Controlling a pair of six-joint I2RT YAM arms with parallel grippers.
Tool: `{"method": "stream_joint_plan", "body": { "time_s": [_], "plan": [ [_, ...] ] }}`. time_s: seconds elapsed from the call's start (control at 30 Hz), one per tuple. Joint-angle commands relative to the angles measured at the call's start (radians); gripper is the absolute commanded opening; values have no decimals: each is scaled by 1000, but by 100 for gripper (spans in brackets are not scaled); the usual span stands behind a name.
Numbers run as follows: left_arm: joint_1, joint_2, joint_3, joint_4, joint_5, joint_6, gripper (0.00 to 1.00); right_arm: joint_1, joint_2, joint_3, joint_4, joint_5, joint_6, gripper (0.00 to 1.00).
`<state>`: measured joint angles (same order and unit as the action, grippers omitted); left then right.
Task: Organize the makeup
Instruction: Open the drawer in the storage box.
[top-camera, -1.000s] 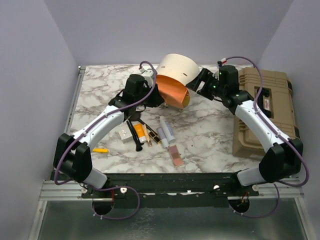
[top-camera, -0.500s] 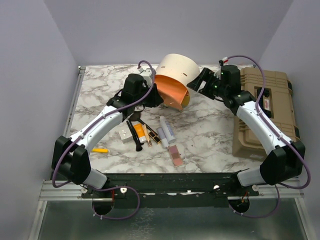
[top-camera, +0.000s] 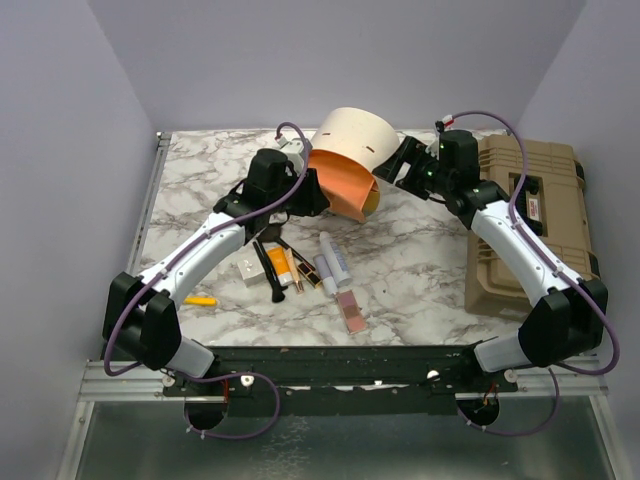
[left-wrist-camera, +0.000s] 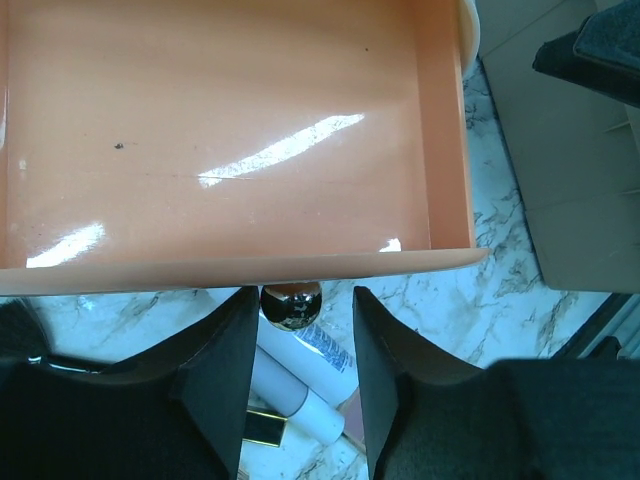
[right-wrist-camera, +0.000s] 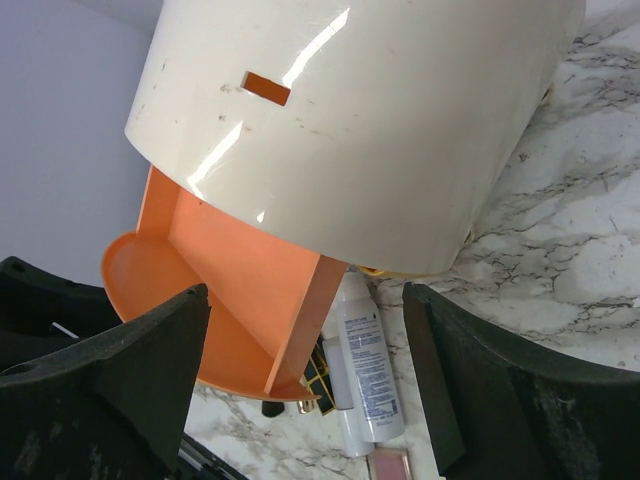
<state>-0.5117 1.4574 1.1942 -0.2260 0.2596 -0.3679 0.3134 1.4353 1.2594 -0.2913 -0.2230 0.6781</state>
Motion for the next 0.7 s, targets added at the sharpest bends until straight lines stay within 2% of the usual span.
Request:
{"method": "stream_joint_plan", "body": {
  "time_s": [0.0, 0.23, 0.43, 0.67],
  "plan": [
    [-2, -12, -15, 7, -23, -8, 45, 6, -6, 26, -14, -10, -17, 85],
    [-2, -18, -5, 9, -33, -11, 50, 6, -16, 26, -17, -18, -19, 85],
    [-2, 18, 34, 10, -34, -1, 49, 5, -26, 31, -20, -29, -24, 85],
    [-2, -8, 19, 10, -60, 7, 49, 5, -39, 38, -15, -64, -45, 87]
  ]
}}
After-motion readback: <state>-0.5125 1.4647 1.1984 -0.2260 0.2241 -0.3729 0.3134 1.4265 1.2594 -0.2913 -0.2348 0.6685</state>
